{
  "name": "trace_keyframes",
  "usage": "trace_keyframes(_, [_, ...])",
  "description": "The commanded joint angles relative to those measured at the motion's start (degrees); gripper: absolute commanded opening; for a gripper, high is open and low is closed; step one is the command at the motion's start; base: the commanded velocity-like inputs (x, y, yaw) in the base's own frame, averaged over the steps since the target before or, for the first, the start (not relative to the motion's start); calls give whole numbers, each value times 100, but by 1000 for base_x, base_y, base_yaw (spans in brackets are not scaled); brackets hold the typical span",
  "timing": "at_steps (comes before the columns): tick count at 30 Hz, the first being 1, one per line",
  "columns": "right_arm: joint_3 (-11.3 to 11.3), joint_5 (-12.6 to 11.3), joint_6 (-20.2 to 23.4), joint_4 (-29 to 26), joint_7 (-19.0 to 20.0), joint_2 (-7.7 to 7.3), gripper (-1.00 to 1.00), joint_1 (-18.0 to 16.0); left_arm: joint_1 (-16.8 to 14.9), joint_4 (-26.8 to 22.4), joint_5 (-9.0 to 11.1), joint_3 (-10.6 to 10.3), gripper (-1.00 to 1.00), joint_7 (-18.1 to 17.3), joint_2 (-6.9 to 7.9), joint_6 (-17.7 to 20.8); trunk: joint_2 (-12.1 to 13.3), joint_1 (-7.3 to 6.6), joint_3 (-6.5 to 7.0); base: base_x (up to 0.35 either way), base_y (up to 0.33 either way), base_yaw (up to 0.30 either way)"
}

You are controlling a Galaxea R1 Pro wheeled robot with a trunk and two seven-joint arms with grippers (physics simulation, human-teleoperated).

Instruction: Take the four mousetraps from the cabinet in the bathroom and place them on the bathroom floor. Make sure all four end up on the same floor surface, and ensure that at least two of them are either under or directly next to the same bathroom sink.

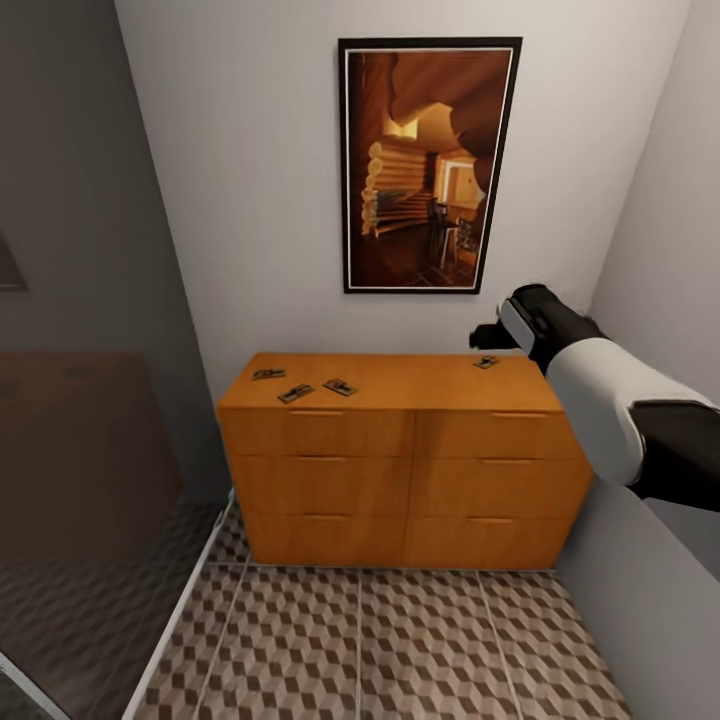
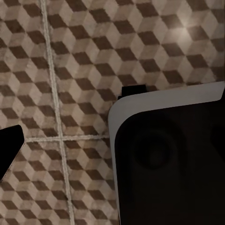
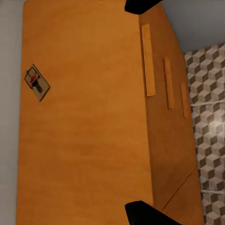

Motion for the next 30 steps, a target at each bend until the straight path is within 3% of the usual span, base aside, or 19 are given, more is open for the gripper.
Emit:
trace_keyframes(1, [16, 5, -93, 101, -3, -6, 100, -3, -10, 25, 2, -47, 100, 27, -2, -41, -3, 3, -6, 310, 0, 0])
trace_keyframes(5, [5, 15, -829, 731, -2, -40, 100, -2, -10, 25, 2, -47, 100, 27, -2, -41, -3, 3, -6, 290, 0, 0])
trace_keyframes(8, [2, 18, -1043, 921, -1, -53, 100, -2, -10, 25, 2, -47, 100, 27, -2, -39, -3, 3, -6, 276, 0, 0])
trace_keyframes(19, [-2, 27, -1232, 1271, 11, -95, 100, 6, -10, 33, 10, -47, 100, 27, 4, -36, -3, 3, -6, 264, 0, 0])
trace_keyframes(24, [0, 27, -1394, 1333, 84, -249, 100, 33, -10, 33, 10, -47, 100, 27, 6, -39, -3, 3, -6, 253, 0, 0])
trace_keyframes(30, [-2, 32, -1470, 1350, 502, -512, 100, 271, -10, 33, 10, -47, 100, 27, 12, -43, -3, 3, -6, 194, 0, 0])
